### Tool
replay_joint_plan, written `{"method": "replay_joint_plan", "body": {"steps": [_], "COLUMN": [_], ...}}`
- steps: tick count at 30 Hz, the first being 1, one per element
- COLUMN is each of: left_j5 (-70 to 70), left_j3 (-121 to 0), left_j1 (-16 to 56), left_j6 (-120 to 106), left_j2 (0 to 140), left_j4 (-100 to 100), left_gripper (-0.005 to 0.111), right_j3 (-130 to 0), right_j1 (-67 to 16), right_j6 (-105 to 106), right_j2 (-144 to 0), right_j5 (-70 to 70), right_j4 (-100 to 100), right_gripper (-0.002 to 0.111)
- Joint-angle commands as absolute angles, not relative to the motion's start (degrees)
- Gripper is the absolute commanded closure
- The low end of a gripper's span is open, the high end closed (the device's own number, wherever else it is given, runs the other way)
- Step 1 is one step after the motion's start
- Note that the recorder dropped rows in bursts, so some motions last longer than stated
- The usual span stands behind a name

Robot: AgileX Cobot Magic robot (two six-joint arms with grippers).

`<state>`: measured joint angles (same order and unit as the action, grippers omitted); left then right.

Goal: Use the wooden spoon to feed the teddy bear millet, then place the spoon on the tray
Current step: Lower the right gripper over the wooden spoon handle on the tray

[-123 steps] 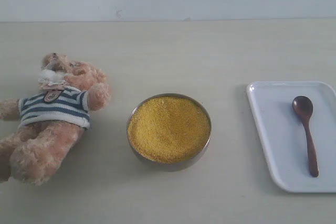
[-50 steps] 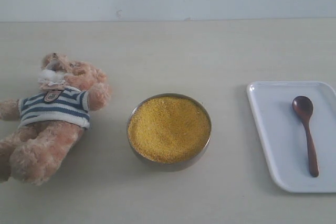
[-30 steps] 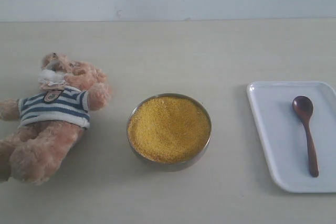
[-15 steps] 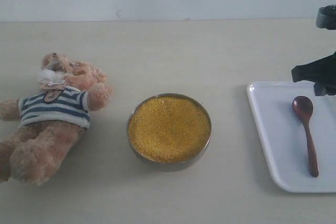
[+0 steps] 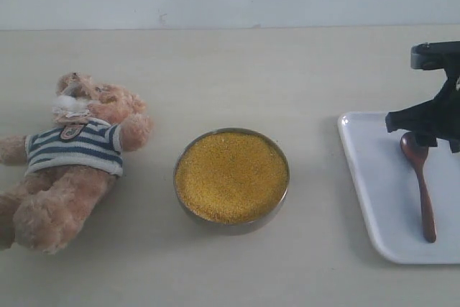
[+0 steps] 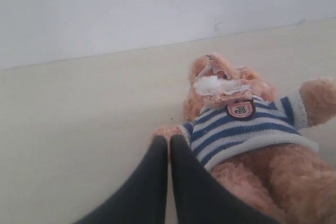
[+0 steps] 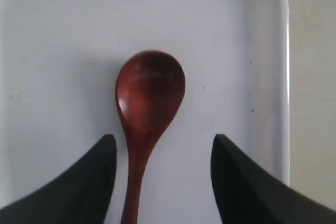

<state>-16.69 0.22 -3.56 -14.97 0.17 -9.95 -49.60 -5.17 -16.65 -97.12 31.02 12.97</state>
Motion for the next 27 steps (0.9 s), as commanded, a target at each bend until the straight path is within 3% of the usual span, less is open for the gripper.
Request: {"method": "replay_joint_plan", "body": {"steps": [1,27], "left_j5": [-16.72,-16.72], "left_j3": [0.0,0.0], "left_j1": [-3.44,-3.44], "left_j6": [-14.94,-14.94], "left_j2": [0.0,0.0], "left_j4": [-9.91,-9.91], "left_gripper": [0.103,0.103], "right_j3": [-49.99,-43.84], "right_j1": [-5.18,-5.18], "right_j6": [-16.82,-10.13], "right_j2": [-97.24,-97.24], "right_j5": [35.71,32.4], "right_j4": [12.98,-0.58], "right_gripper": [0.057,0.057]}}
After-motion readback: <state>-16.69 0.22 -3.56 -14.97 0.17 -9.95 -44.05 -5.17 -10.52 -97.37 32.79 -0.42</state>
